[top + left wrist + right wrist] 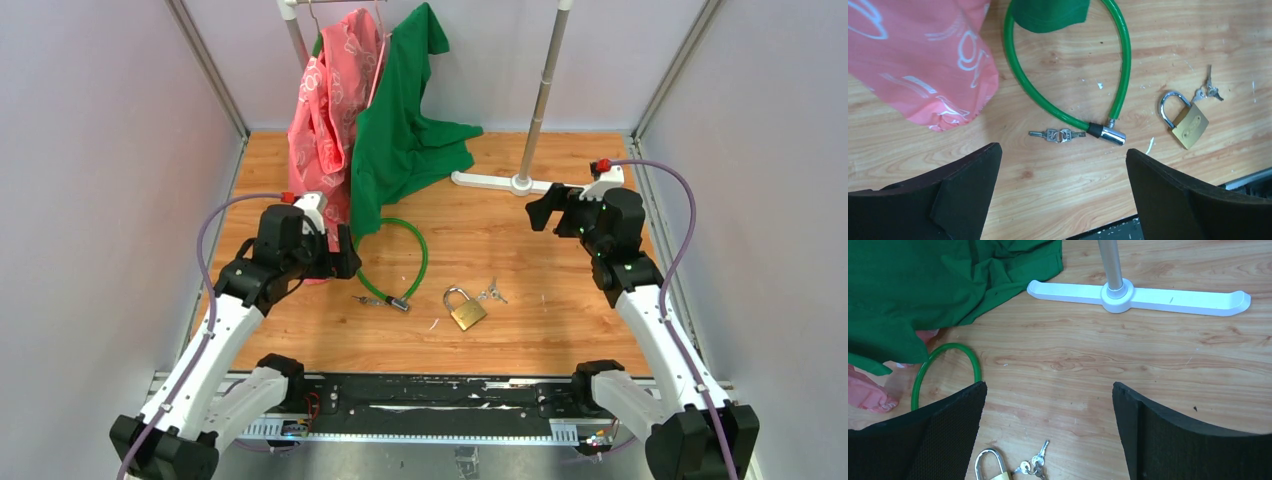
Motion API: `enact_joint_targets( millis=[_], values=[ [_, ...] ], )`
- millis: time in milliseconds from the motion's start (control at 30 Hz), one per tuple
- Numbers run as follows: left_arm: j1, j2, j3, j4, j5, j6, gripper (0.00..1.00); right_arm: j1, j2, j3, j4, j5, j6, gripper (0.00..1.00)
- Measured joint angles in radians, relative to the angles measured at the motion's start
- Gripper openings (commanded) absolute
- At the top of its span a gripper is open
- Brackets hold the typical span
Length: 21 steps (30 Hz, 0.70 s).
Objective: Unlock with the key
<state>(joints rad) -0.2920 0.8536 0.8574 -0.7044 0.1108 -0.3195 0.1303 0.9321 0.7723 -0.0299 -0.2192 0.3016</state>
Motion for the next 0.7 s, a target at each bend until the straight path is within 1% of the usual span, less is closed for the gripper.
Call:
enact_joint_targets(
  millis=[233, 333, 367, 467, 600, 700],
  values=[
    [-0.083, 0.020, 0.000, 0.001, 0.000, 0.002, 1.00, 0.000, 0.002, -0.002, -0.071, 0.002, 0.000, 0.99],
    [-0.127, 0.034, 0.000, 0.001, -0.003, 0.002, 1.00, 0.026, 0.003, -0.006, -0.103, 0.009, -0.001, 0.99],
    [-0.136, 0.037, 0.000, 0.001, -0.002, 0.002, 1.00, 0.046, 0.008, -0.006, -0.110, 0.018, -0.005, 0.99],
    [-0.166, 0.045, 0.000, 0.001, -0.006, 0.002, 0.99, 0.164, 0.052, 0.010, -0.151, 0.065, -0.024, 0.98],
    [-0.203, 0.058, 0.000, 0.001, -0.006, 0.002, 0.98, 0.323, 0.169, 0.056, -0.223, 0.124, -0.060, 0.92],
    [-0.210, 0.071, 0.000, 0.001, -0.005, 0.002, 0.97, 0.375, 0.244, 0.080, -0.266, 0.126, -0.074, 0.90]
  ],
)
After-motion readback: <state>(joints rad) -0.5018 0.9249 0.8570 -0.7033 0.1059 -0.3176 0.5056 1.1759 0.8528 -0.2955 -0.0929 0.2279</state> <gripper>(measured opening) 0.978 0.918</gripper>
